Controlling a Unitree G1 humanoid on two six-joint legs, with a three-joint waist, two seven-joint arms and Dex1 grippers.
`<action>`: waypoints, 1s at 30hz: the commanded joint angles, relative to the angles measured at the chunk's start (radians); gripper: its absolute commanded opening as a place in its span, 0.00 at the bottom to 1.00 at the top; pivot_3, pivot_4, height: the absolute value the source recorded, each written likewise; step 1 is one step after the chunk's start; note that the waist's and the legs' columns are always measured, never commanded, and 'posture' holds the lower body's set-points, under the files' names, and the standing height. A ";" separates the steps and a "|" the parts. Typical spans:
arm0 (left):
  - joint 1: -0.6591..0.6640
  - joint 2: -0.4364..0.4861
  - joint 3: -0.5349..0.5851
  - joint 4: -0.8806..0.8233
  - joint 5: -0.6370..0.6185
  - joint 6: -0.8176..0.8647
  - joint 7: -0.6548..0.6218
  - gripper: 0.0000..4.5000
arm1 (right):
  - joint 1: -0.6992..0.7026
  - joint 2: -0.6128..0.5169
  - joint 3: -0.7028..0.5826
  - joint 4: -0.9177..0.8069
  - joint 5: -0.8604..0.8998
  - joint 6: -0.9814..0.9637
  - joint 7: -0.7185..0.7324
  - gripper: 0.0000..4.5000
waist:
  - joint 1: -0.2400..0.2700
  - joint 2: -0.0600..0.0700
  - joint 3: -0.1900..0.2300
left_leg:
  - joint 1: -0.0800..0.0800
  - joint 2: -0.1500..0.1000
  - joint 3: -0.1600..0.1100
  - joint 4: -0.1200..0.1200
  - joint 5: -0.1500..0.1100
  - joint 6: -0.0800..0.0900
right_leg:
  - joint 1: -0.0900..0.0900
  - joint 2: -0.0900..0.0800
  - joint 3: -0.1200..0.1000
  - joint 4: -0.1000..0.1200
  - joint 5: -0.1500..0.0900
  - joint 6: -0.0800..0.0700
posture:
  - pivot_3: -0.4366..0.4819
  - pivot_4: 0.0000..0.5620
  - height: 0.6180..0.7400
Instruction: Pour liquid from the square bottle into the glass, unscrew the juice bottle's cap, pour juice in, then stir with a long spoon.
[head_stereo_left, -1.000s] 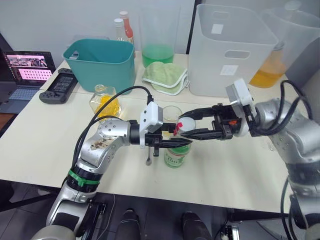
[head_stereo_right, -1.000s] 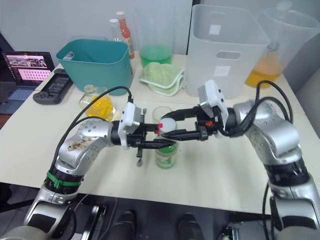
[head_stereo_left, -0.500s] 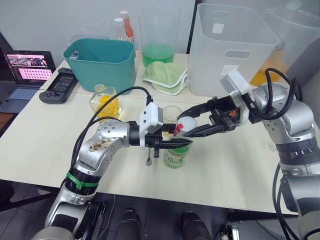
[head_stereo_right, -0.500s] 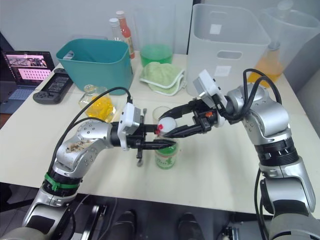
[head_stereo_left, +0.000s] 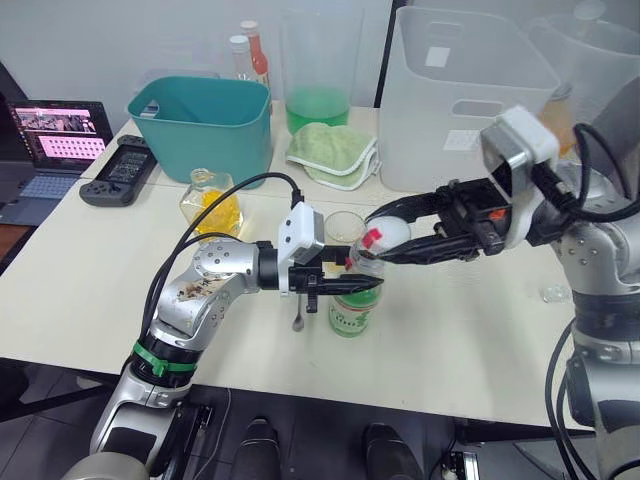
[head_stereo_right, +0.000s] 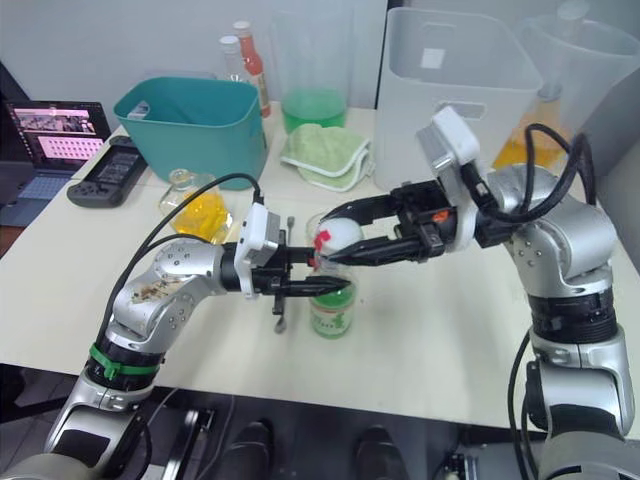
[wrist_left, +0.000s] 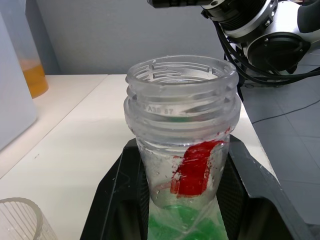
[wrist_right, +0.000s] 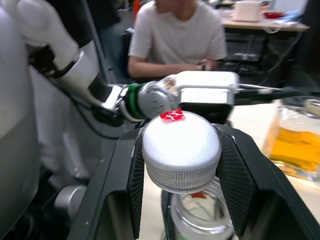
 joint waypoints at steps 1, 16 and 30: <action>0.011 0.023 -0.007 0.001 0.022 0.004 -0.005 0.30 | 0.052 -0.056 -0.154 -0.009 -0.003 0.000 -0.121 0.35 | 0.002 0.000 0.000 | 0.000 0.000 0.000 0.000 0.000 0.000 | 0.000 0.000 0.000 0.000 0.000 0.000 | 0.48 0.27 0.95; 0.016 0.026 -0.008 -0.001 0.006 0.011 -0.002 0.30 | 0.602 0.092 -0.476 -0.091 -0.253 -0.069 -0.794 0.35 | -0.017 0.005 -0.003 | 0.000 0.000 0.000 0.000 0.000 0.000 | 0.000 0.000 0.000 0.000 0.000 0.000 | 0.48 0.27 0.95; 0.029 0.030 -0.002 -0.018 0.010 0.011 0.022 0.30 | 0.588 0.196 -0.336 0.248 -0.529 -0.302 -0.997 0.35 | -0.023 0.006 -0.003 | 0.001 0.000 0.000 0.000 0.000 0.000 | 0.001 0.000 0.000 0.000 0.000 0.000 | 0.48 0.27 0.95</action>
